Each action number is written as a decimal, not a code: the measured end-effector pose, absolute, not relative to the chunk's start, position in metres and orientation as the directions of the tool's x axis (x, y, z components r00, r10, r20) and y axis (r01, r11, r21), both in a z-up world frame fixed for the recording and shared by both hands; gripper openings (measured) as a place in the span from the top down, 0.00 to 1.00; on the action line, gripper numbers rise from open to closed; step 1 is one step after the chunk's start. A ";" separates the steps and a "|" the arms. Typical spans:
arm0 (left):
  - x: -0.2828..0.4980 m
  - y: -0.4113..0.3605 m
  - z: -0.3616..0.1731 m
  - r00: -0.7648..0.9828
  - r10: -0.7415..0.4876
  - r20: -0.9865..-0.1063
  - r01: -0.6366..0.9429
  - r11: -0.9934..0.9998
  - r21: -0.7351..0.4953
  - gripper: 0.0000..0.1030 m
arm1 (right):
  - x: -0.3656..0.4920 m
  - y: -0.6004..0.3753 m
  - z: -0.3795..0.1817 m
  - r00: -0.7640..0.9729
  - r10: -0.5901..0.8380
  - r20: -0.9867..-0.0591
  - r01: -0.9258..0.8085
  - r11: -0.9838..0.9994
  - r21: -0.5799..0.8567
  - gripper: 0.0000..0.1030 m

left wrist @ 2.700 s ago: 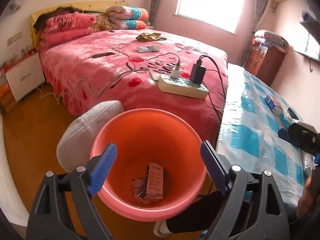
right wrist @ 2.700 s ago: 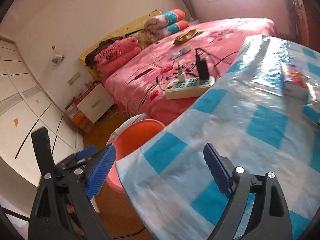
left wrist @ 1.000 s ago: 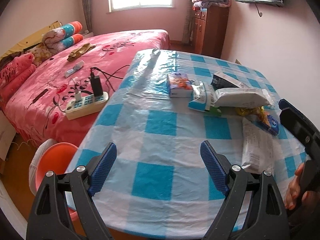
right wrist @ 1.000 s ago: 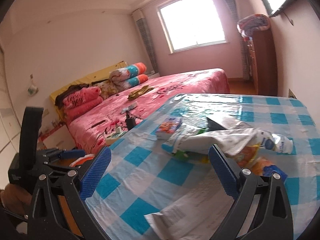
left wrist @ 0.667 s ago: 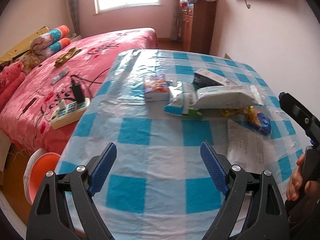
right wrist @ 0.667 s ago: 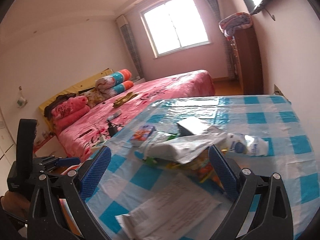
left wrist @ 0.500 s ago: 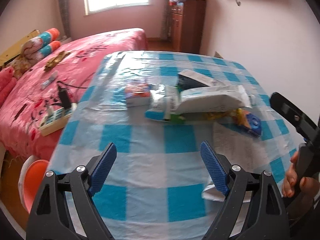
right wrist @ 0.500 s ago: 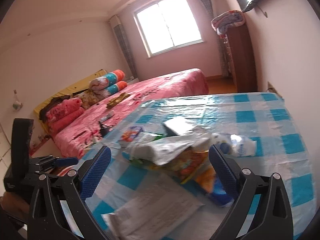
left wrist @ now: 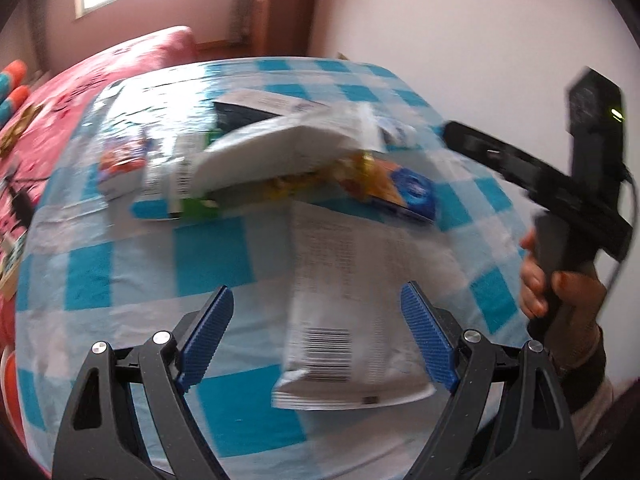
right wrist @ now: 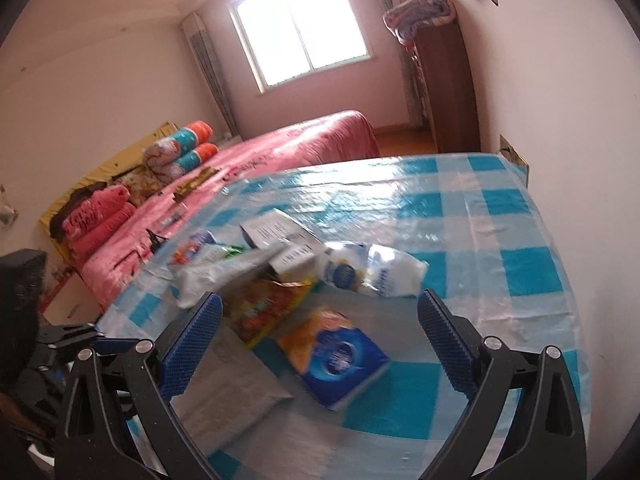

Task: Collect trash
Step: 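Grasp the white printed paper packet with the left tool, then lower the right tool onto the blue Vinda tissue pack and close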

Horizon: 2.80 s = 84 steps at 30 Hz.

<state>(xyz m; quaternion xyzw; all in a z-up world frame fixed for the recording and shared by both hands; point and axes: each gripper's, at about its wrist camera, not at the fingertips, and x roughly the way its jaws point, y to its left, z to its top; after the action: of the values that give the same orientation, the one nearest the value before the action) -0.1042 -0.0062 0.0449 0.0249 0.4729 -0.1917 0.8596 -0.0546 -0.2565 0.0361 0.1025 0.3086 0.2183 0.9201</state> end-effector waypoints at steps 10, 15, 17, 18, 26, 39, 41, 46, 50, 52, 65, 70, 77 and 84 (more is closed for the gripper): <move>-0.102 -0.030 0.028 0.391 -0.329 -0.860 0.412 0.898 -0.155 0.16 | -0.047 -0.246 0.012 0.623 0.492 -0.609 -0.386 0.870 0.308 0.06; -0.099 -0.035 0.023 0.386 -0.301 -0.872 0.412 0.902 -0.129 0.16 | -0.043 -0.242 0.005 0.593 0.491 -0.639 -0.389 0.869 0.307 0.06; -0.098 -0.037 0.021 0.381 -0.293 -0.877 0.412 0.903 -0.123 0.16 | -0.042 -0.241 0.004 0.585 0.489 -0.647 -0.388 0.869 0.307 0.06; -0.098 -0.039 0.019 0.376 -0.285 -0.882 0.415 0.902 -0.115 0.16 | -0.041 -0.241 0.003 0.579 0.485 -0.655 -0.386 0.871 0.303 0.06; -0.090 -0.055 0.009 0.388 -0.204 -0.899 0.432 0.902 -0.018 0.16 | -0.034 -0.235 -0.002 0.564 0.427 -0.707 -0.370 0.896 0.247 0.06; -0.088 -0.048 0.010 0.460 -0.145 -0.876 0.364 0.931 0.037 0.25 | -0.029 -0.220 -0.009 0.538 0.373 -0.756 -0.392 0.905 0.167 0.08; -0.088 -0.045 0.011 0.460 -0.141 -0.877 0.354 0.934 0.035 0.25 | -0.030 -0.217 -0.009 0.545 0.351 -0.761 -0.390 0.910 0.140 0.18; -0.091 -0.028 0.013 0.461 -0.149 -0.875 0.321 0.947 0.007 0.26 | -0.031 -0.213 -0.009 0.554 0.332 -0.764 -0.403 0.909 0.102 0.30; -0.097 -0.015 0.019 0.473 -0.162 -0.866 0.300 0.954 -0.014 0.26 | -0.034 -0.208 -0.009 0.558 0.314 -0.768 -0.422 0.904 0.063 0.35; -0.100 -0.007 0.023 0.478 -0.167 -0.862 0.286 0.958 -0.027 0.26 | -0.035 -0.207 -0.009 0.559 0.315 -0.767 -0.423 0.904 0.063 0.37; -0.112 0.032 0.021 0.496 -0.184 -0.849 0.217 0.973 -0.085 0.26 | -0.046 -0.208 -0.005 0.555 0.350 -0.755 -0.428 0.898 0.102 0.59; -0.117 0.046 0.021 0.513 -0.211 -0.832 0.204 0.971 -0.121 0.26 | -0.049 -0.207 -0.005 0.564 0.336 -0.754 -0.410 0.907 0.098 0.62; -0.124 0.069 0.018 0.528 -0.252 -0.811 0.191 0.966 -0.175 0.26 | -0.059 -0.206 -0.001 0.582 0.302 -0.755 -0.364 0.927 0.089 0.66; -0.127 0.087 0.017 0.544 -0.275 -0.793 0.184 0.961 -0.207 0.26 | -0.075 -0.207 0.003 0.597 0.299 -0.745 -0.326 0.938 0.115 0.67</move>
<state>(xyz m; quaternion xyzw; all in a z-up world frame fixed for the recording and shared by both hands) -0.1270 0.0867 0.0169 -0.0496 0.4592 -0.1309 0.8772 -0.0751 -0.2068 0.0034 -0.0166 0.4135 0.1748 0.8934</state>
